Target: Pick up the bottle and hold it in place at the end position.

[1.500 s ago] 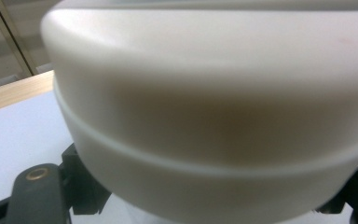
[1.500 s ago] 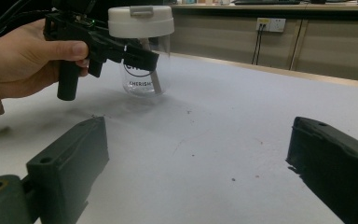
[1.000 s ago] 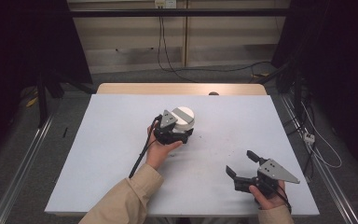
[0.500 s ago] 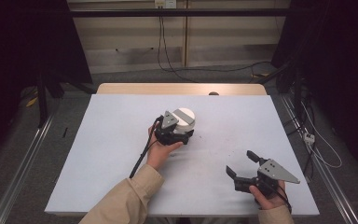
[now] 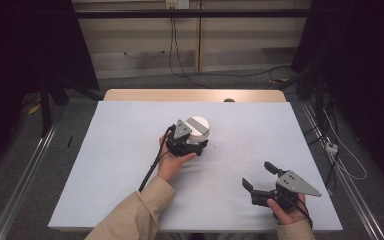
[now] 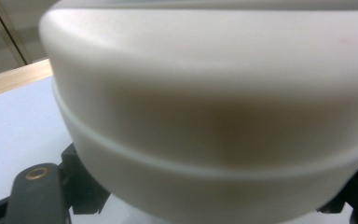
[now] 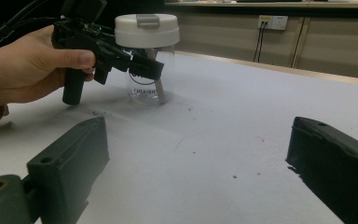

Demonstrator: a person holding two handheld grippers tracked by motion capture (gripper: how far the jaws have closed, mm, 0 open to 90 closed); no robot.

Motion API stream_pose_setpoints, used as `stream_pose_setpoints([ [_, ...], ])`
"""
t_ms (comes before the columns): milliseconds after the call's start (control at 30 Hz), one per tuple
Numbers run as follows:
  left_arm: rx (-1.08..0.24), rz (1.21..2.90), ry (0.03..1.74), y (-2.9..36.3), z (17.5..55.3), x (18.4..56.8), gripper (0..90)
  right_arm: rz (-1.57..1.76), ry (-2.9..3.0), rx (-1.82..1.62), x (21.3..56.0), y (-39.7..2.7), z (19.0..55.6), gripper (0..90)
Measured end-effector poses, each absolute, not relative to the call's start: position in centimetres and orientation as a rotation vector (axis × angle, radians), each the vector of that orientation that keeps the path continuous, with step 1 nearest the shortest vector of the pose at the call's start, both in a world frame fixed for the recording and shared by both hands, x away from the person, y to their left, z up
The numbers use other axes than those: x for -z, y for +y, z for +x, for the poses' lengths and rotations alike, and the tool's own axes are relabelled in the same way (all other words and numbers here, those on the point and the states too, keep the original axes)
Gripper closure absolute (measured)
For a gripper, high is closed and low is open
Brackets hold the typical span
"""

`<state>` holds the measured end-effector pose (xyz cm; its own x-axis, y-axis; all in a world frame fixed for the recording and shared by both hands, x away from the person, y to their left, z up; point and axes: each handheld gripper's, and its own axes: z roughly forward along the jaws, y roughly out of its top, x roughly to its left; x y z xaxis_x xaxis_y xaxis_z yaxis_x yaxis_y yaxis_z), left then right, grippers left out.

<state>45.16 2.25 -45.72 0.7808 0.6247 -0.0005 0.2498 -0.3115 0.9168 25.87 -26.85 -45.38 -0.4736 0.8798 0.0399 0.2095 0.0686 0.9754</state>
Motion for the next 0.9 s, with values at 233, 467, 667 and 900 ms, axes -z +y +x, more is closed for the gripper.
stream_pose_setpoints([
  [233,-0.423,1.884,0.673,2.5,45.1,45.9,18.4,1.097,1.766,-1.438,45.5,-26.8,26.3,4.7],
  [467,-0.424,1.867,0.664,2.6,45.0,46.1,18.4,1.088,1.788,-1.43,45.2,-26.3,27.4,4.7],
  [667,-0.424,1.867,0.668,2.6,45.0,46.1,18.5,1.094,1.808,-1.42,45.1,-25.6,28.5,4.7],
  [900,-0.425,1.869,0.667,2.6,45.1,46.1,18.5,1.103,1.826,-1.402,44.8,-25.2,29.4,4.6],
])
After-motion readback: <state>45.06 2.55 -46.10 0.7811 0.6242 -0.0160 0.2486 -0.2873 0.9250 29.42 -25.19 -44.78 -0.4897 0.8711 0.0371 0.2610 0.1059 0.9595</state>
